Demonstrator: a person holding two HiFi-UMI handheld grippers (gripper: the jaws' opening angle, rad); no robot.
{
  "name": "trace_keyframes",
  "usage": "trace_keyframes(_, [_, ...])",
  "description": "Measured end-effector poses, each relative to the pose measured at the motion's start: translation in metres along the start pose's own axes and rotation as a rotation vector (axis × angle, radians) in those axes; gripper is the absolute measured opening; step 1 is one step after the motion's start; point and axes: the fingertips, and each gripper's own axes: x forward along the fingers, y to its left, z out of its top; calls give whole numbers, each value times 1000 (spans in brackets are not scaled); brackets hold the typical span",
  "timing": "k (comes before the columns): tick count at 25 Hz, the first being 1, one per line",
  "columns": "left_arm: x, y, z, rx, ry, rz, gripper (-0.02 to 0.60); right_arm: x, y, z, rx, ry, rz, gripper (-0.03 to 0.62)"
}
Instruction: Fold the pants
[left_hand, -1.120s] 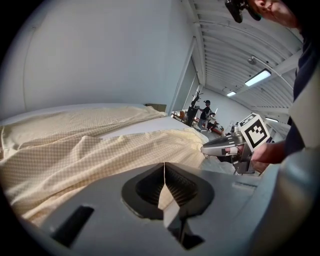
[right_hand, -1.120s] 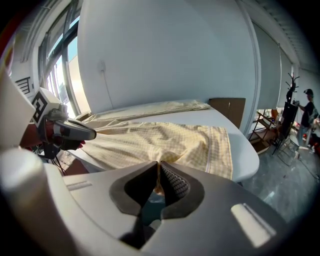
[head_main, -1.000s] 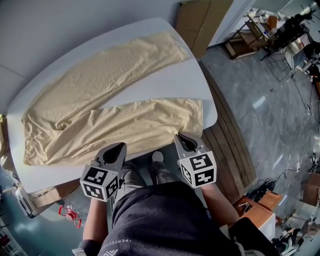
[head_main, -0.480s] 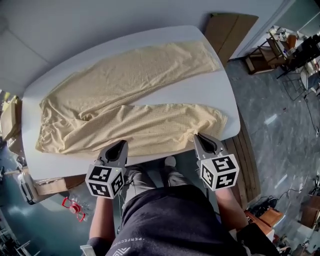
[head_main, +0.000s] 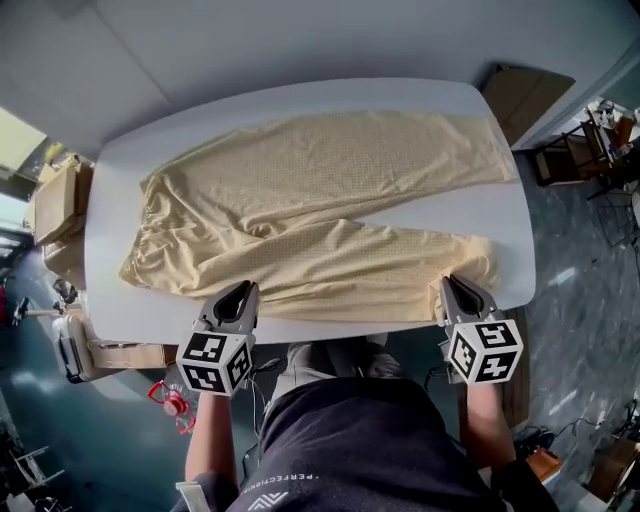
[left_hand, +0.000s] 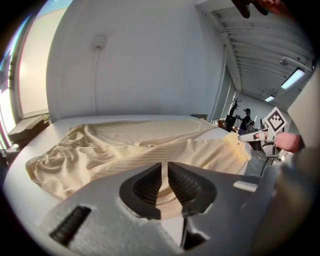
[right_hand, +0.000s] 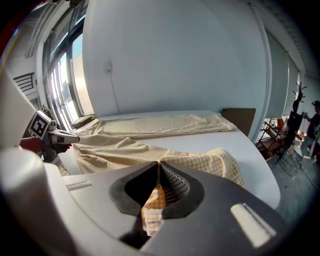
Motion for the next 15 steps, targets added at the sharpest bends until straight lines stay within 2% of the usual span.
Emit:
trace_keyframes(10, [-33, 110, -11, -29, 11, 119, 67, 31, 53, 26, -28, 28, -13, 15])
trace_keyframes(15, [-43, 156, -21, -53, 25, 137, 94, 49, 67, 31, -3, 50, -36, 15])
